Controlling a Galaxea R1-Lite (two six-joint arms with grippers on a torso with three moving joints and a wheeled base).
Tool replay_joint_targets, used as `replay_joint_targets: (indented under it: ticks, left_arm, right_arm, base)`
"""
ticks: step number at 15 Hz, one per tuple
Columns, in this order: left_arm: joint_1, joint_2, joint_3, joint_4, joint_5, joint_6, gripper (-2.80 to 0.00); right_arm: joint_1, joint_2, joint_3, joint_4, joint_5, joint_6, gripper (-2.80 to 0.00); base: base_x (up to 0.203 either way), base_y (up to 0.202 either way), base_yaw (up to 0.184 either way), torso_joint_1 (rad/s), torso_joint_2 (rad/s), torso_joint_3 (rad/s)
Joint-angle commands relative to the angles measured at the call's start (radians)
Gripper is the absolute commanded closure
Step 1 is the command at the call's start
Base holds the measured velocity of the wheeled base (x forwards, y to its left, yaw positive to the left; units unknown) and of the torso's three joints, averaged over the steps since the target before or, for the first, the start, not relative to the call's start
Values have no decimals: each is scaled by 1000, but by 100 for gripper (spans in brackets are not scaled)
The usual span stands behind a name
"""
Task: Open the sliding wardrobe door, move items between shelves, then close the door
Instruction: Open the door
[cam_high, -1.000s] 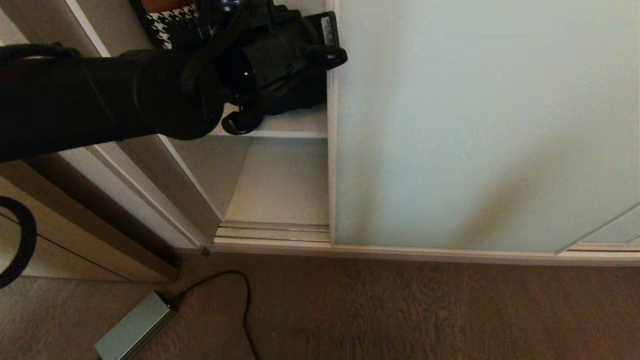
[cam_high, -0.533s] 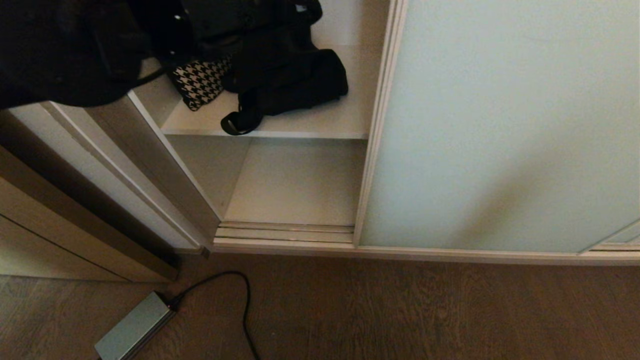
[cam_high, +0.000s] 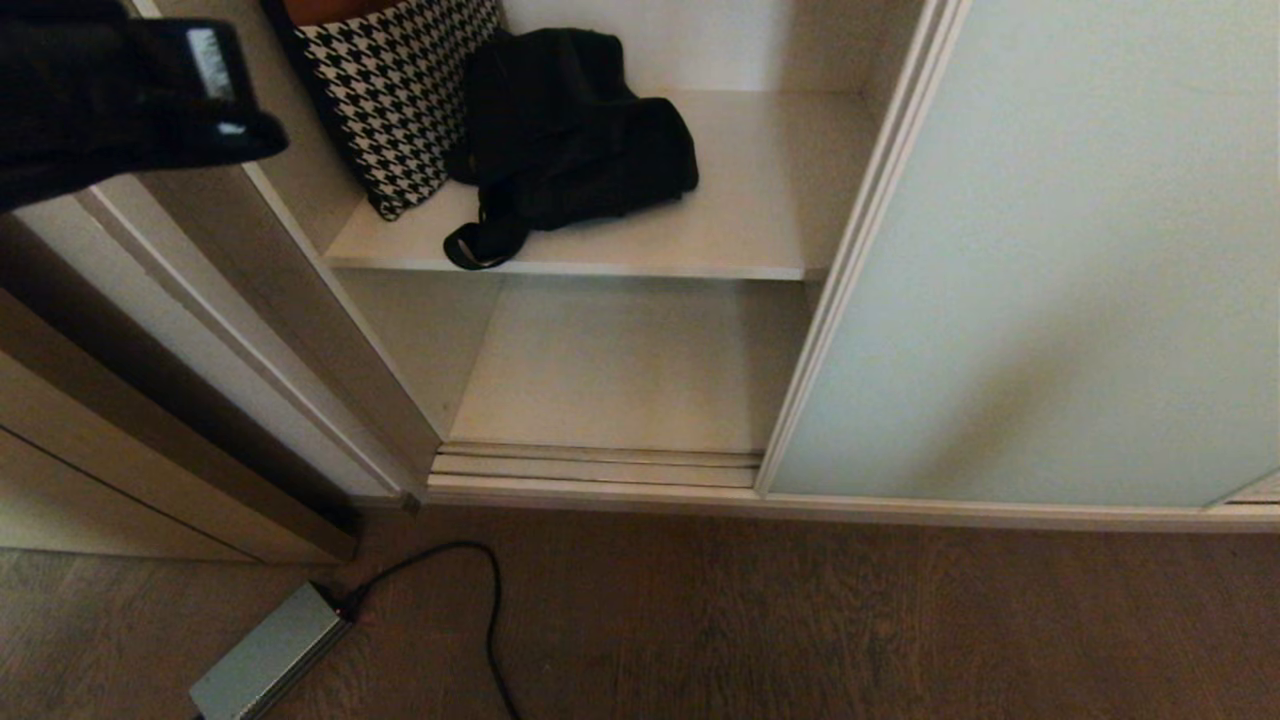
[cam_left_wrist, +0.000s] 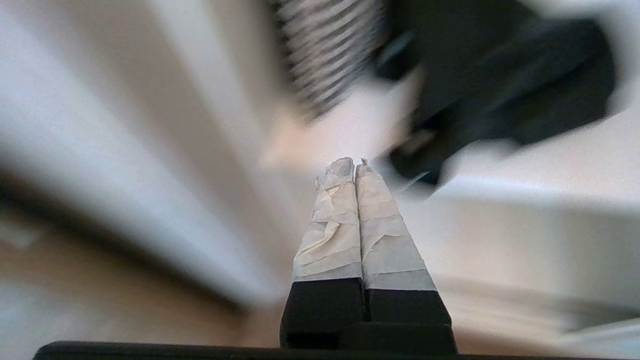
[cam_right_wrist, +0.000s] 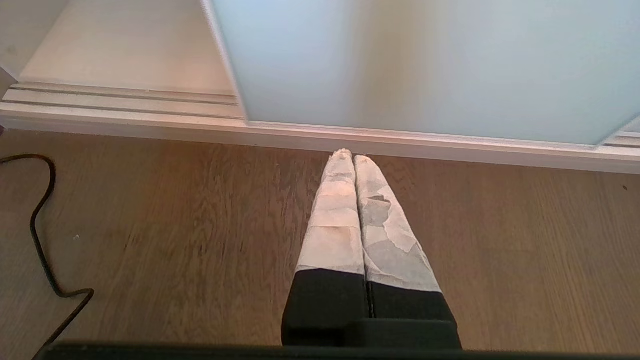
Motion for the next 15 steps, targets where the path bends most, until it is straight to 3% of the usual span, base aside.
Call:
replay_joint_targets:
  ticks: [1,5,8,11,14,15]
  left_arm:
    - [101,-311,255,-1,9,6,0]
    - [238,-689,616,7,9,16,0]
    - [294,-966,878,13,-27,53,0]
    - [319,-1196,1050,46,-119,79,0]
    - [327,-1353,1176,230,-273,89,0]
    - [328,-1358,1240,244,-303,84,0]
  right_arm:
    - [1,-2,0,0,-1,0,0]
    - [1,-2,0,0,0,0,0]
    - [1,-2,0,0,0,0,0]
    - [1,-2,0,0,0,0,0]
    - [1,-2,0,0,0,0,0]
    - [1,-3,0,0,0,0,0]
  base:
    - [0,0,0,0,0,0]
    - [0,0,0,0,0,0]
    - [0,0,0,0,0,0]
    - [0,0,0,0,0,0]
    - [0,0,0,0,0,0]
    - [0,0,0,0,0,0]
